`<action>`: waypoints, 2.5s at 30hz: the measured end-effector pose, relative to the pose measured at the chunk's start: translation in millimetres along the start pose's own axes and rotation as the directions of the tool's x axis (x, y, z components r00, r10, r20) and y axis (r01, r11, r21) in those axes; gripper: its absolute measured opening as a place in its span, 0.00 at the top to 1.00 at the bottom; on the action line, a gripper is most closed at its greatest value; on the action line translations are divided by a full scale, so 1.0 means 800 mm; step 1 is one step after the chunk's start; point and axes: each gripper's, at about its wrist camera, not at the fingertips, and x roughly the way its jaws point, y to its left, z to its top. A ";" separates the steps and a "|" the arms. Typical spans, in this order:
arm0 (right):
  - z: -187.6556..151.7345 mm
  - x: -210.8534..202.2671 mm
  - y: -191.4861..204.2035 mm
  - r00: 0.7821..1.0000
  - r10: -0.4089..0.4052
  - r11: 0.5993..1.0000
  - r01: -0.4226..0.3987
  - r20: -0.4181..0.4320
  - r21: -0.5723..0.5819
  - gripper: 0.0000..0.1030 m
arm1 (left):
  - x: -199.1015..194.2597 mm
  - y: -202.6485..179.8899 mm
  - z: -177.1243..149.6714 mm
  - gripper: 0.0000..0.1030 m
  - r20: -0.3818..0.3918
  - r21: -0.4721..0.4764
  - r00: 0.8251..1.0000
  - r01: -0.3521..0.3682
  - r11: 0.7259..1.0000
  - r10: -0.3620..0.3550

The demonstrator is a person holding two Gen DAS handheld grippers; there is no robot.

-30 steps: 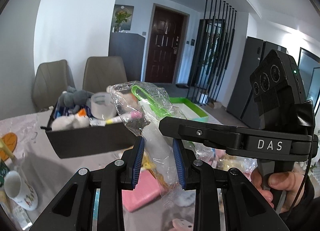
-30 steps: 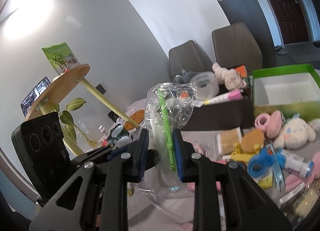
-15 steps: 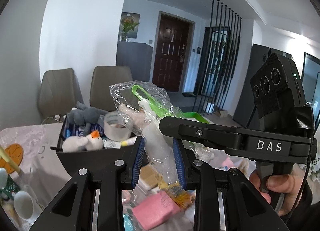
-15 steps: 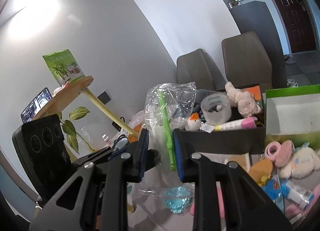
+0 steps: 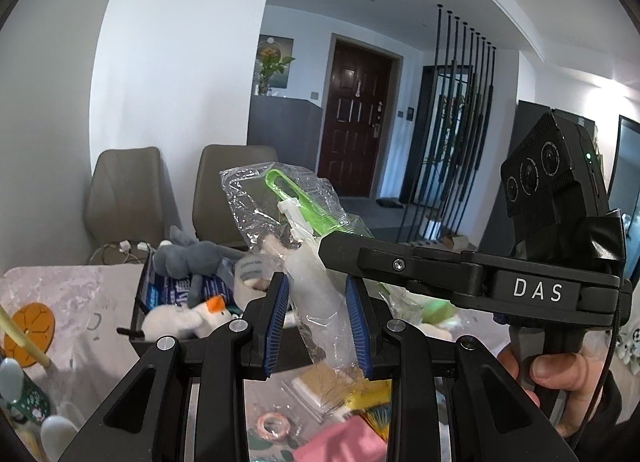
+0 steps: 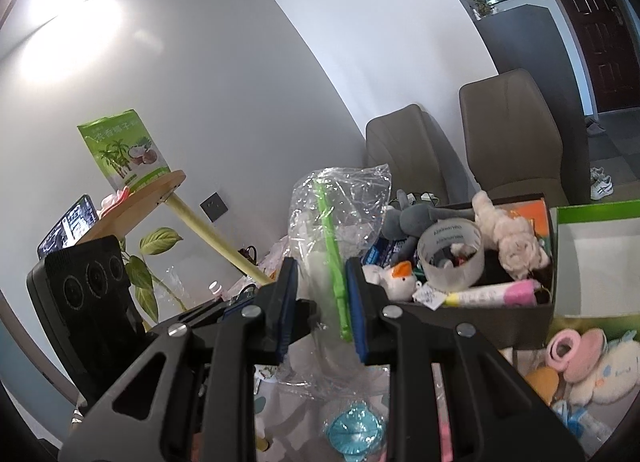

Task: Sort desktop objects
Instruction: 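Lower the clear bag into the black box with both tools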

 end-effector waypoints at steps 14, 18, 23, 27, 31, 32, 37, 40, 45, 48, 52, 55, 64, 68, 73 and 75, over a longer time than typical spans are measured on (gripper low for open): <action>0.034 0.045 -0.015 0.999 0.025 1.000 -0.025 0.023 0.006 0.76 | 0.031 0.030 0.024 0.71 0.014 0.004 0.999 -0.038 0.999 0.038; 0.041 0.060 -0.023 0.999 0.030 1.000 -0.030 0.026 0.005 0.76 | 0.044 0.040 0.027 0.71 0.015 -0.014 0.999 -0.041 0.999 0.041; 0.050 0.080 -0.038 0.999 0.036 0.999 -0.037 0.035 0.023 0.76 | 0.063 0.053 0.034 0.71 0.015 -0.024 0.998 -0.056 0.998 0.056; 0.056 0.101 -0.053 0.998 0.043 0.998 -0.044 0.041 0.036 0.76 | 0.079 0.066 0.033 0.71 0.012 -0.036 0.998 -0.065 0.997 0.065; 0.062 0.122 -0.062 0.999 0.046 0.998 -0.047 0.028 0.046 0.76 | 0.091 0.086 0.032 0.71 0.029 -0.068 0.998 -0.048 0.996 0.050; 0.064 0.128 -0.063 0.999 0.046 0.998 -0.047 0.025 0.047 0.76 | 0.093 0.090 0.032 0.71 0.031 -0.074 0.998 -0.049 0.996 0.051; 0.071 0.156 -0.071 0.998 0.057 0.997 -0.057 0.014 0.049 0.76 | 0.106 0.112 0.035 0.71 0.027 -0.089 0.998 -0.060 0.994 0.062; 0.074 0.170 -0.074 0.999 0.052 0.997 -0.053 0.013 0.051 0.76 | 0.114 0.123 0.035 0.71 0.022 -0.105 0.998 -0.057 0.993 0.060; 0.072 0.193 -0.086 0.999 0.052 0.996 -0.052 0.009 0.069 0.76 | 0.130 0.140 0.033 0.71 -0.004 -0.118 0.999 -0.051 0.992 0.051; 0.070 0.203 -0.093 0.999 0.052 0.995 -0.053 0.007 0.082 0.76 | 0.138 0.147 0.029 0.71 -0.017 -0.125 0.998 -0.055 0.991 0.053; 0.065 0.222 -0.106 0.997 0.083 0.989 -0.081 -0.008 0.127 0.76 | 0.148 0.161 0.021 0.71 -0.043 -0.133 0.997 -0.064 0.989 0.059; 0.060 0.237 -0.110 0.996 0.080 0.987 -0.075 -0.028 0.144 0.76 | 0.155 0.171 0.015 0.71 -0.063 -0.146 0.996 -0.072 0.987 0.063; 0.046 0.265 -0.112 0.996 0.034 0.990 -0.023 -0.083 0.140 0.76 | 0.169 0.186 -0.002 0.71 -0.122 -0.151 0.989 -0.103 0.983 0.084; 0.043 0.270 -0.114 0.994 0.019 0.991 -0.005 -0.111 0.131 0.75 | 0.172 0.191 -0.009 0.71 -0.151 -0.149 0.983 -0.124 0.981 0.101; 0.034 0.286 -0.112 0.986 -0.010 0.994 0.027 -0.164 0.104 0.75 | 0.179 0.200 -0.020 0.71 -0.202 -0.142 0.972 -0.150 0.978 0.120; 0.030 0.292 -0.112 0.983 -0.026 0.995 0.044 -0.184 0.094 0.76 | 0.182 0.202 -0.024 0.71 -0.221 -0.144 0.968 -0.156 0.977 0.122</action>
